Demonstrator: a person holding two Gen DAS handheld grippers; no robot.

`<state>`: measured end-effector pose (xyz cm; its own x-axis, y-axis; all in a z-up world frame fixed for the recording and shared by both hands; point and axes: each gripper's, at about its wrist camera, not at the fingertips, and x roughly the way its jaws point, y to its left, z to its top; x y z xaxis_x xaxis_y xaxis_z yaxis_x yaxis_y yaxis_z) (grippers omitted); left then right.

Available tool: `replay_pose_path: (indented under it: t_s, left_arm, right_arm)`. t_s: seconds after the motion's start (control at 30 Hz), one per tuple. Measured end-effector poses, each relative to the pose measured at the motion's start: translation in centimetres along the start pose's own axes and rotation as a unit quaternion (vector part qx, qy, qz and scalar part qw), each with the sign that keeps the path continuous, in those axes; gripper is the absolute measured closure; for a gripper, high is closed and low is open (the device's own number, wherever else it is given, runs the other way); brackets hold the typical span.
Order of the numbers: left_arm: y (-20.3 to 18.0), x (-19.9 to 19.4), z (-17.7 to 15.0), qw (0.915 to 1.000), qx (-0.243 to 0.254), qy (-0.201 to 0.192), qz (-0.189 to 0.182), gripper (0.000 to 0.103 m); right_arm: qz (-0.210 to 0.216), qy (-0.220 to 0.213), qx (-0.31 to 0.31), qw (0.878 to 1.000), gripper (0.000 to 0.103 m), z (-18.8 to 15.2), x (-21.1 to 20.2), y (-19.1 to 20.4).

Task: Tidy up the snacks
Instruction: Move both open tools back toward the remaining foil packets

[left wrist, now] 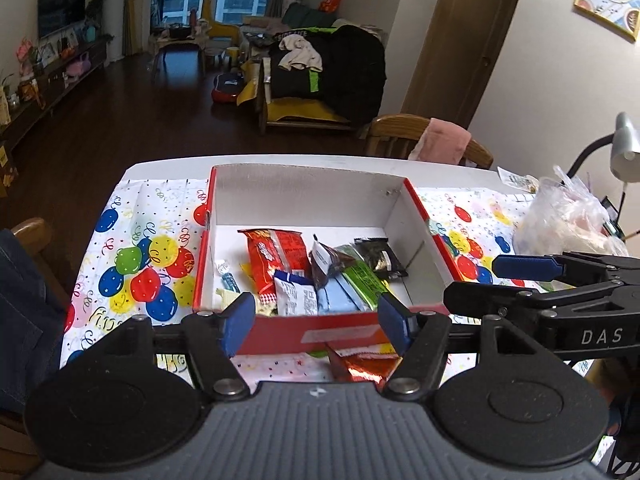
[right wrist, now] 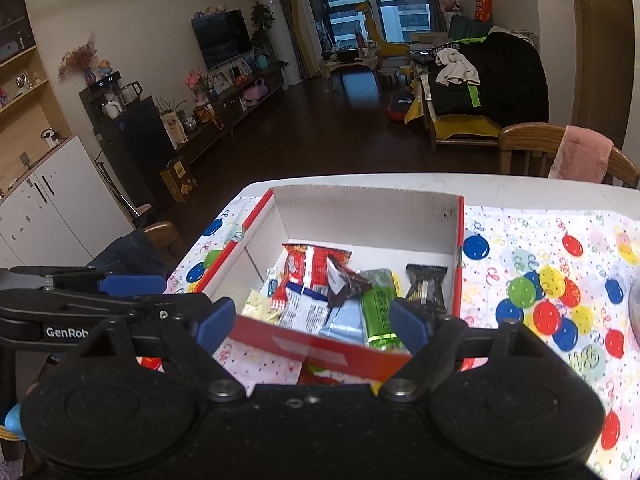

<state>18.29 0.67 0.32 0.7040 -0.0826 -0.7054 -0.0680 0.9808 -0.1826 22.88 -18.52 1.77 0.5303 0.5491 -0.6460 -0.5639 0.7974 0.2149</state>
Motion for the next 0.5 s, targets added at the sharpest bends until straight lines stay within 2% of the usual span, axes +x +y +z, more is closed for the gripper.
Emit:
replay_pose_path:
  t_s: [0.1, 0.2, 0.5]
  left_arm:
    - [-0.4, -0.5, -0.9, 0.9999, 0.008, -0.007, 0.001, 0.029]
    - [-0.6, -0.8, -1.9, 0.9999, 0.012, -0.008, 0.000, 0.029]
    - [-0.9, -0.2, -4.5, 0.9997, 0.014, 0.018, -0.008, 0.028]
  right_arm:
    - [0.002, -0.002, 0.006, 1.000, 0.013, -1.1, -0.8, -0.1]
    - [-0.001, -0.002, 0.013, 1.000, 0.012, -2.3, -1.4, -0.2]
    - [-0.014, 0.010, 0.020, 1.000, 0.012, -5.4, -1.9, -0.8]
